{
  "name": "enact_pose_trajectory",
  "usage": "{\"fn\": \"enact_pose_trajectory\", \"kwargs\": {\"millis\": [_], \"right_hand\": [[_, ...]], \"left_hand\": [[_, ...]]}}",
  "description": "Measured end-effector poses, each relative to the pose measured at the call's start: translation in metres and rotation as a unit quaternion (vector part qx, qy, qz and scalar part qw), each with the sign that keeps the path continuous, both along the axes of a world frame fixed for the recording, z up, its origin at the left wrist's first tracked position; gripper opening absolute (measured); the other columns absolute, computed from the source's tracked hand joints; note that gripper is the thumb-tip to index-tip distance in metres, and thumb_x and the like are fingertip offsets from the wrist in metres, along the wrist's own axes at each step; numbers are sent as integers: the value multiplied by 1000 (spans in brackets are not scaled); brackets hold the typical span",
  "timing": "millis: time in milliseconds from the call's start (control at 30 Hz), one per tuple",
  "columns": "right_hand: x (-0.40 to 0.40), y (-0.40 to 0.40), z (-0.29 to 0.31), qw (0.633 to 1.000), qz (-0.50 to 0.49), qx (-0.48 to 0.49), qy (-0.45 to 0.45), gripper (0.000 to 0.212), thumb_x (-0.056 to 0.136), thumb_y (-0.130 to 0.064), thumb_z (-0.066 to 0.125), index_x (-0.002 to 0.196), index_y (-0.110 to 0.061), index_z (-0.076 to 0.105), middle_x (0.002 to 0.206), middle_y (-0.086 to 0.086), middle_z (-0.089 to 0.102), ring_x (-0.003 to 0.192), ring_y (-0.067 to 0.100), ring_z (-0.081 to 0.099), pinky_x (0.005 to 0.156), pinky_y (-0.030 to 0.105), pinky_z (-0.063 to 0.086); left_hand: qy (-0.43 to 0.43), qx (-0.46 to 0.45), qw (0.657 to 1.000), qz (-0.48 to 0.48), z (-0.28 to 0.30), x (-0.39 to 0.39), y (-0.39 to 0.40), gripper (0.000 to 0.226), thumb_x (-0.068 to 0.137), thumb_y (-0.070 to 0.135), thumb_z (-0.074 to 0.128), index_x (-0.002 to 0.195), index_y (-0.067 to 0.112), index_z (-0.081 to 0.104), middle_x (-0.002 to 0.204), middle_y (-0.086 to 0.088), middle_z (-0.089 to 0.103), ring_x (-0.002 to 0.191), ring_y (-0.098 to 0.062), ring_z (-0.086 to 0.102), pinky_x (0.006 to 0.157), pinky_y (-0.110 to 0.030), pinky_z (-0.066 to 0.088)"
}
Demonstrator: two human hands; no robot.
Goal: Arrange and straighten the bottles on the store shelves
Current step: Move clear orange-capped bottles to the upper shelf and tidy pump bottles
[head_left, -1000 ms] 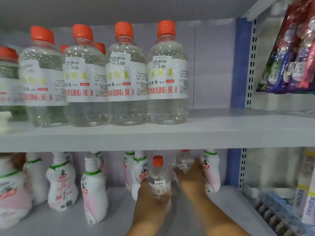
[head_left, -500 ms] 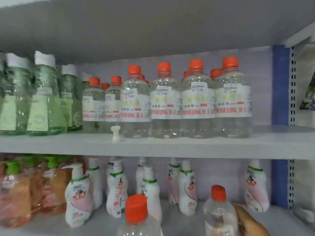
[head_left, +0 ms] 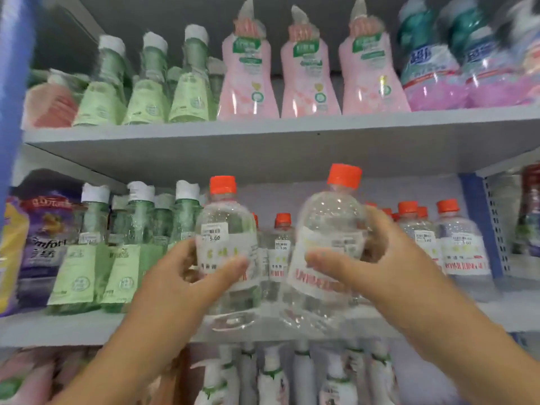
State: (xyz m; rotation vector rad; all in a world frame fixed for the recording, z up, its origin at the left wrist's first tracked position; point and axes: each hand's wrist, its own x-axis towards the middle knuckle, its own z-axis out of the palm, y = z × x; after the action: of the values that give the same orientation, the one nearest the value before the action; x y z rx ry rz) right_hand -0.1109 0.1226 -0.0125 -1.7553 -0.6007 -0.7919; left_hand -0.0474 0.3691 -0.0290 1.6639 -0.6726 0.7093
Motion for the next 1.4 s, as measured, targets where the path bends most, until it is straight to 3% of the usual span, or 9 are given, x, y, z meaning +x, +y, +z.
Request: {"fn": "enact_pose_trajectory", "kwargs": {"millis": [200,400,500,633,733,900,1067,1200,1400], "right_hand": [[50,46,46,987,-156,-25,19,57,66,-47,92,110,-42,56,98,-16,74,86,0,71,76,27,59],[73,57,35,926,-343,-152,41,49,63,-60,87,93,-37,56,87,-19,63,71,-2,61,57,20,43],[82,56,30,882,-408,-235,29,64,59,-72,82,104,-32,62,97,-14,65,100,11,60,77,33,53],[86,50,31,808,-491,-323,-30,93,65,-84,69,134,-25,52,122,-9,61,120,18,44,100,36,39],[89,43,37,782,-512,-356,-23,96,65,-89,62,133,-23,48,122,-8,59,121,19,41,103,39,33],[94,29,44,748,-513,-420,-27,106,66,-94,53,142,-20,40,116,-7,58,125,20,42,105,41,29],[104,13,91,820,-436,-370,-5,69,96,-72,40,148,-28,48,131,-8,66,131,18,48,113,45,28],[115,7,116,865,-344,-362,52,38,95,-59,59,116,-30,72,95,-7,78,70,7,70,81,28,52],[129,2,120,873,-317,-365,59,22,93,-50,69,96,-31,78,81,-4,77,60,8,68,77,31,58]], "left_hand": [[51,-5,998,45,11,66,-7,46,70,57,86,107,34,71,88,35,72,75,17,65,66,-21,47],[86,24,996,21,2,93,-8,41,72,56,87,103,33,72,85,31,74,72,12,68,68,-23,53],[91,49,995,10,4,102,-6,36,75,55,84,102,33,72,84,30,74,70,8,70,58,-12,50],[108,101,989,-14,11,109,-6,42,75,61,82,107,35,72,90,24,77,73,4,73,61,-14,52],[118,113,986,-19,12,112,-10,46,71,66,82,107,38,71,95,20,78,81,1,74,77,-25,58],[92,130,987,33,7,112,-25,45,72,73,76,96,37,66,82,30,72,68,12,66,52,-10,45],[97,115,987,53,7,112,-30,50,68,76,76,96,38,60,88,20,72,68,7,67,56,-15,45],[112,106,988,0,1,109,-22,43,75,63,80,108,41,62,99,21,73,75,17,65,57,-11,48],[112,98,989,-14,0,110,-21,38,77,52,84,107,41,64,102,15,75,78,9,70,67,-19,54]]}}
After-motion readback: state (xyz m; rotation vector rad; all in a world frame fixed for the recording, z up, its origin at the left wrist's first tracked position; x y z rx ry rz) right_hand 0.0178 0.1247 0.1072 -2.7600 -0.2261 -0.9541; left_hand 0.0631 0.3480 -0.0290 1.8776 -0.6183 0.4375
